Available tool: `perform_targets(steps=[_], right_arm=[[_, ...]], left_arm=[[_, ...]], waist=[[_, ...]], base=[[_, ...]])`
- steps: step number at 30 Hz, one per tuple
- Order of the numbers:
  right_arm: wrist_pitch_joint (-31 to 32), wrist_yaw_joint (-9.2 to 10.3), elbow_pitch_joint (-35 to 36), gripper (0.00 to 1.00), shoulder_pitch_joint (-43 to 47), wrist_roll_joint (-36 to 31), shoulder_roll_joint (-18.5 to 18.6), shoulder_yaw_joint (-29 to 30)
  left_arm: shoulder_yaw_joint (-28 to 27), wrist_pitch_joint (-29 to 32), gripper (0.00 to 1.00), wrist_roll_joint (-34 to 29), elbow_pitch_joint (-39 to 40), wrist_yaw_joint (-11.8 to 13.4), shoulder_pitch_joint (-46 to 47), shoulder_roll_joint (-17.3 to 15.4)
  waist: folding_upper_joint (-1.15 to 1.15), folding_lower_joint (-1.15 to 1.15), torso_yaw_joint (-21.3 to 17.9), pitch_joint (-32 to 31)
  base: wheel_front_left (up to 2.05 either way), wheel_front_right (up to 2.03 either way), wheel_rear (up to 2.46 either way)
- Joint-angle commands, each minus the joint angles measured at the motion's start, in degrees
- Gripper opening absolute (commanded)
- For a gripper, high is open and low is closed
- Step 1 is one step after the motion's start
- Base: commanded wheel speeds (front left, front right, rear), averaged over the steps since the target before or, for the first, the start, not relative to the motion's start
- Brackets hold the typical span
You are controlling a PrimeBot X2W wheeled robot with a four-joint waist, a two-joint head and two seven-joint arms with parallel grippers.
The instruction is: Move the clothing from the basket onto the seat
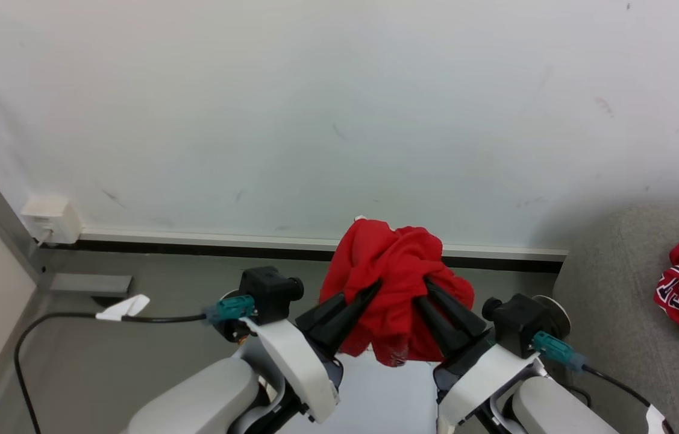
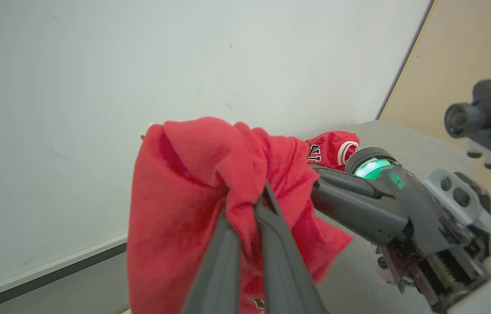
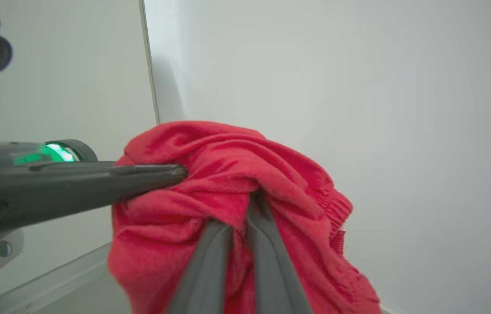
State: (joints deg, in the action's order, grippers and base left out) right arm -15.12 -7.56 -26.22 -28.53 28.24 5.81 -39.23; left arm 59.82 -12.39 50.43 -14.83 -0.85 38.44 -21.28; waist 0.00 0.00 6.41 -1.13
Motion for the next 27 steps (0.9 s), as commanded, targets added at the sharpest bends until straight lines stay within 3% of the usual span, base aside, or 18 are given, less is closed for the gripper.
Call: perform_targets(steps=[1, 2, 3, 15, 27], right_arm=[[0.0, 0.15, 0.5, 0.0, 1.0, -0.1, 0.9, 0.9], [0.0, 0.15, 1.1, 0.0, 1.4, -0.2, 1.1, 1.5], [0.0, 0.15, 1.4, 0.0, 1.7, -0.4, 1.3, 2.0], [0.0, 0.15, 4.7, 0.0, 4.4, -1.4, 3.1, 8.3], [0.0, 0.15, 11.5, 0.0, 8.0, 0.5, 5.2, 16.9]], left_arm=[[-0.1, -0.4, 0.45, 0.1, -0.5, 0.2, -1.0, -0.6], [-0.1, -0.5, 0.95, 0.1, -0.6, 0.3, -1.1, -0.4], [-0.2, -0.5, 1.0, 0.2, -0.6, 0.3, -1.1, -0.4], [-0.9, -1.7, 1.0, -1.7, 1.9, 0.8, -1.3, -0.8], [-2.9, -2.7, 1.0, -5.9, 4.4, 0.5, -3.2, -2.3]], waist=[[0.0, 0.0, -0.3, 0.1], [0.0, 0.0, -0.5, 0.1], [0.0, 0.0, -0.7, 0.1], [0.0, 0.0, -4.3, 0.3], [0.0, 0.0, -13.2, 1.7]], base=[[0.0, 0.0, 0.0], [0.0, 0.0, 0.0], [0.0, 0.0, 0.0], [0.0, 0.0, 0.0], [0.0, 0.0, 0.0]])
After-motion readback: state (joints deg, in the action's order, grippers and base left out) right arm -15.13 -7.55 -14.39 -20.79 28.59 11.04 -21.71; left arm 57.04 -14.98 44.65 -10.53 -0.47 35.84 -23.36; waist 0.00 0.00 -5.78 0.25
